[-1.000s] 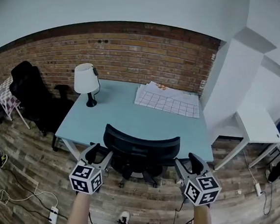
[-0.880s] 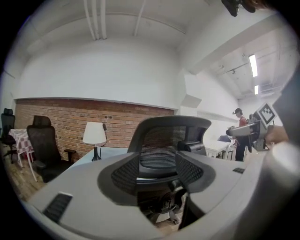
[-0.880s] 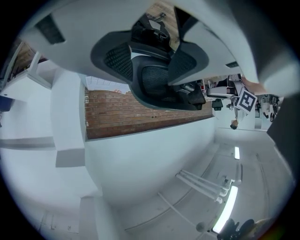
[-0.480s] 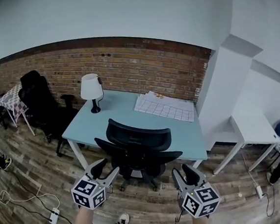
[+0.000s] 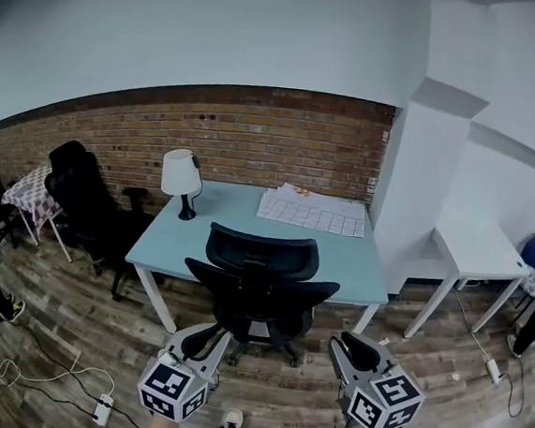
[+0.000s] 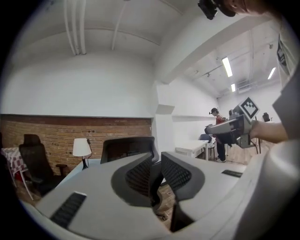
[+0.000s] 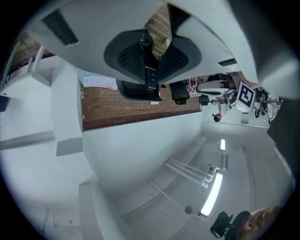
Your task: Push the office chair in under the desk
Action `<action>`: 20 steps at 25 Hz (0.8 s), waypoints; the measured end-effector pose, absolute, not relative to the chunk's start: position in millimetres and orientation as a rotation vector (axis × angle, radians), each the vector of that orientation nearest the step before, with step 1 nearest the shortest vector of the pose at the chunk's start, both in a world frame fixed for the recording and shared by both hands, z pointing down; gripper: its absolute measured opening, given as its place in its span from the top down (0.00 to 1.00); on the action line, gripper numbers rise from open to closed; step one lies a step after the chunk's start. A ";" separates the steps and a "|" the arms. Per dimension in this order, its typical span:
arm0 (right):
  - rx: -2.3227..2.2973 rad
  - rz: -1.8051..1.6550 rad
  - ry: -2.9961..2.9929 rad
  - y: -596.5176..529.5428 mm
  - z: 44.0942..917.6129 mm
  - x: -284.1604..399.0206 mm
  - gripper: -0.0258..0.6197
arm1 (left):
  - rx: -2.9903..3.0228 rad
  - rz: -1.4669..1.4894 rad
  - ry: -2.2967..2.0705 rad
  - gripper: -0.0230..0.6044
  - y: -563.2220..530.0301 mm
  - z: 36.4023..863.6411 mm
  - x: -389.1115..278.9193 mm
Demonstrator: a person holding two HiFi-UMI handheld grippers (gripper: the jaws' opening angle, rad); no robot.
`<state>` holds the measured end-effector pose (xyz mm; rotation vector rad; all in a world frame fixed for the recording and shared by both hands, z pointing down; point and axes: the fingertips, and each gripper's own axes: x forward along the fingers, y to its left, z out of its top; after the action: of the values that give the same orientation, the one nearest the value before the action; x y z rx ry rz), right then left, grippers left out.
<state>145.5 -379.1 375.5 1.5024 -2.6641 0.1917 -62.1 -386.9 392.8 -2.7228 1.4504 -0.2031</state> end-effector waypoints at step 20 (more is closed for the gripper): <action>1.486 0.020 -2.583 -340.8 361.0 143.7 0.93 | -2.688 -0.266 1.337 0.94 -346.2 373.8 -30.7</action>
<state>143.7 -340.8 361.0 1.4860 -2.5830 0.0203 -30.7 -346.2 373.8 -2.6876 1.3366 -0.2656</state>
